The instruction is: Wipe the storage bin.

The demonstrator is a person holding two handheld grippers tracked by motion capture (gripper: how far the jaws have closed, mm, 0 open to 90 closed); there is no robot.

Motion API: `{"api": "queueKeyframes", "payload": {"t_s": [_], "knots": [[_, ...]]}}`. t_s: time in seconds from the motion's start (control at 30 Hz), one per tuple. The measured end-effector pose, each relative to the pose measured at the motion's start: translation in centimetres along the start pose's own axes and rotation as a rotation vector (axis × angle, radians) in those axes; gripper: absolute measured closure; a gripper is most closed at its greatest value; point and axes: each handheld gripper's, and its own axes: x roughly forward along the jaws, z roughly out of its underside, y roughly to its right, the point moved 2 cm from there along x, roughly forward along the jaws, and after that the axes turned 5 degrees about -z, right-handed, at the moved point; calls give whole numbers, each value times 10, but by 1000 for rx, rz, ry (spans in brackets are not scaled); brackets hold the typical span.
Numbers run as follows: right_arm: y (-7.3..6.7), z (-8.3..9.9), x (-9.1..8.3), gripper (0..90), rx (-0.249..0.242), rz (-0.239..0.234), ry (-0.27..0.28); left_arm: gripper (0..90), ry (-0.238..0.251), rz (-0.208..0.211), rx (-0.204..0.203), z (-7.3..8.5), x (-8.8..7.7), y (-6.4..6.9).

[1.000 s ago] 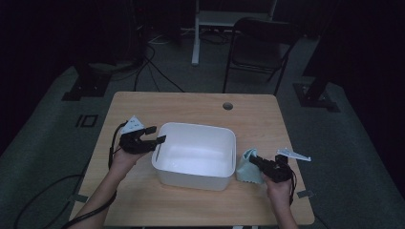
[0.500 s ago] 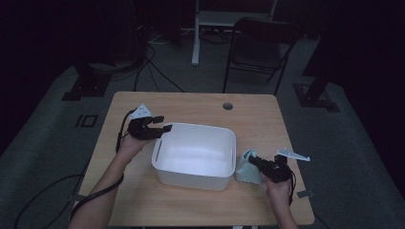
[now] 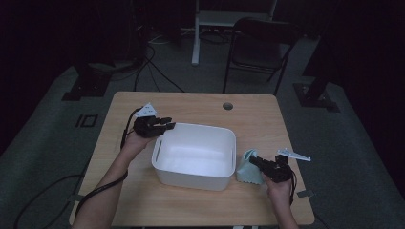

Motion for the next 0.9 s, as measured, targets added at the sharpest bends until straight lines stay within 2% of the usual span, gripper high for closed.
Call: {"api": "queueKeyframes", "payload": {"t_s": [0.2, 0.4, 0.53, 0.73, 0.9], "knots": [[1, 0, -1, 822, 5, -3, 3, 767, -6, -5, -6, 2, -4, 1], [1, 0, -2, 822, 14, -3, 6, 813, -15, -20, -23, 9, -18, 3], [0, -1, -1, 822, 11, -4, 6, 826, -17, -21, -18, 12, -25, 8], [-1, 0, 1, 822, 12, -7, 3, 749, -17, 7, -22, 10, -21, 8], [1, 1, 0, 822, 14, -5, 3, 751, -15, 28, -17, 7, -14, 8]]}}
